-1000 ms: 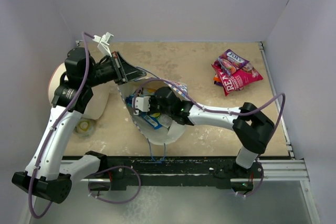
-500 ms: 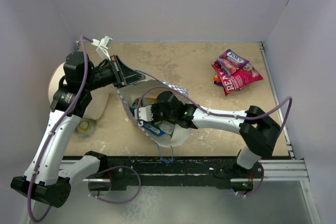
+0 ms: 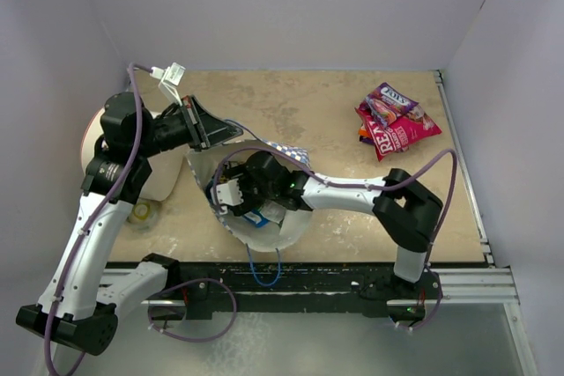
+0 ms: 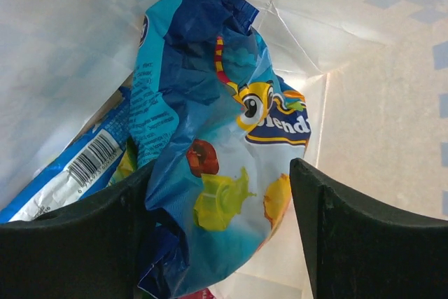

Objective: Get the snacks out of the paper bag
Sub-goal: Take out the snack from the paper bag.

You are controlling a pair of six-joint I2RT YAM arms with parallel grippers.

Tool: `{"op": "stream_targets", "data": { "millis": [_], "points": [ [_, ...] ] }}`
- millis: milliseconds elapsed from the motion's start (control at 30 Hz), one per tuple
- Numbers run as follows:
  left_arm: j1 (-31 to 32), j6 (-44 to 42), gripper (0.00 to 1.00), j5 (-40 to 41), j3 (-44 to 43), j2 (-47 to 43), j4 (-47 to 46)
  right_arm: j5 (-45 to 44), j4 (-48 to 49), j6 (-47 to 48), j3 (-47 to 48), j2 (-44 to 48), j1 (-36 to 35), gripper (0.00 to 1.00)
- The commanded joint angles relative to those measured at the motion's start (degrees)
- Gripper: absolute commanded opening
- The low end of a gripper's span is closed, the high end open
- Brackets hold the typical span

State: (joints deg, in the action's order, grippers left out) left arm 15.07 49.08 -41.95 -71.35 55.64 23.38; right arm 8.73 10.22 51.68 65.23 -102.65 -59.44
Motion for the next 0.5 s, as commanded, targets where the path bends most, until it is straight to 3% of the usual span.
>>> {"op": "stream_targets", "data": {
  "millis": [0, 133, 333, 467],
  "points": [
    [0.04, 0.74, 0.00, -2.60, -0.76, -1.50, -6.02, -2.02, 0.43, 0.54, 5.59, -4.54, 0.24, 0.74],
    [0.04, -0.06, 0.00, -2.44, -1.30, -1.20, -5.28, -6.64, 3.17, -1.77, 7.84, -7.56, 1.04, 0.66],
    [0.05, -3.31, 0.00, 3.00, -3.33, -0.49, 2.03, -11.02, 5.00, -3.93, 11.55, -10.43, 2.61, 0.32],
    [-0.04, -5.05, 0.00, 9.29, -3.79, -0.46, 9.01, -11.30, 4.71, -2.29, 13.27, -9.65, 2.75, 0.19]
  ]
}}
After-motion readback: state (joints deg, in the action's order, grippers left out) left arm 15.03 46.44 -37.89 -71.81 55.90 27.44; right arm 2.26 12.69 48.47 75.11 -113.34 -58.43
